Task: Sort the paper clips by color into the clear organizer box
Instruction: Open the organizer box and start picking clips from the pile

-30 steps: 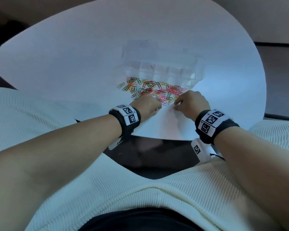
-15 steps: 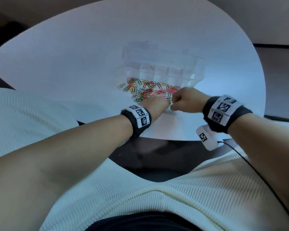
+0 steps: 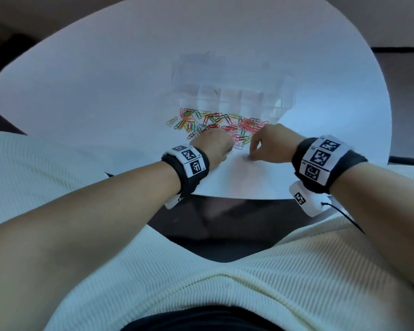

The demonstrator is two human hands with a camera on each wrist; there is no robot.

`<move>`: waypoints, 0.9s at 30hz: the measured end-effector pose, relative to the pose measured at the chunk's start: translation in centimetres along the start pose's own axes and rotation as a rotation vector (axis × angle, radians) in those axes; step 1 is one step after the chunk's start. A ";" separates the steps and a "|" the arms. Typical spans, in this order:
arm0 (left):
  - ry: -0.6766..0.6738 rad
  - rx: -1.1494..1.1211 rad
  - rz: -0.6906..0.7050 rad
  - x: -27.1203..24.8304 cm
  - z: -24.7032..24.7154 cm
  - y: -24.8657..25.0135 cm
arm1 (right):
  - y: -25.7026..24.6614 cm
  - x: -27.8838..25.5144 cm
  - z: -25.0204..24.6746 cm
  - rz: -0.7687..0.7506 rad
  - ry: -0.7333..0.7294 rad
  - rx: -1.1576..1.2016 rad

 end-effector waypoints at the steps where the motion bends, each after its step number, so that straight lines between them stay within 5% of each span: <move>1: 0.003 -0.007 -0.001 -0.1 -0.1 -0.1 | 0.0 0.1 0.4 0.002 0.005 -0.027; 5: 0.155 -0.186 0.037 -0.8 -0.9 -0.5 | -0.6 0.2 1.0 0.022 0.060 -0.121; 10: 0.359 -0.836 -0.148 -2.2 -3.1 -1.1 | -1.2 0.4 1.3 0.037 0.099 -0.186; 16: 0.174 -1.508 -0.251 -2.1 -3.3 -0.8 | -1.4 0.3 1.6 0.067 0.071 -0.158; 19: 0.183 -1.162 -0.226 -1.9 -2.7 -0.6 | -0.3 1.0 0.1 0.059 0.009 0.135; 23: 0.192 -0.539 -0.072 -2.1 -1.8 0.4 | 1.2 0.4 -3.1 0.152 -0.009 0.899; 27: 0.191 -0.197 -0.066 -2.0 -1.4 1.0 | 1.4 -0.7 -4.8 0.046 -0.009 1.207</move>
Point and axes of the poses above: each hand's wrist, its own x-axis towards the middle knuckle, its own z-axis out of the palm, y = z × x, the point moved 3 cm from there along x, towards the middle knuckle, and after that the axes turned 1 degree about x, right-handed, at the moved point
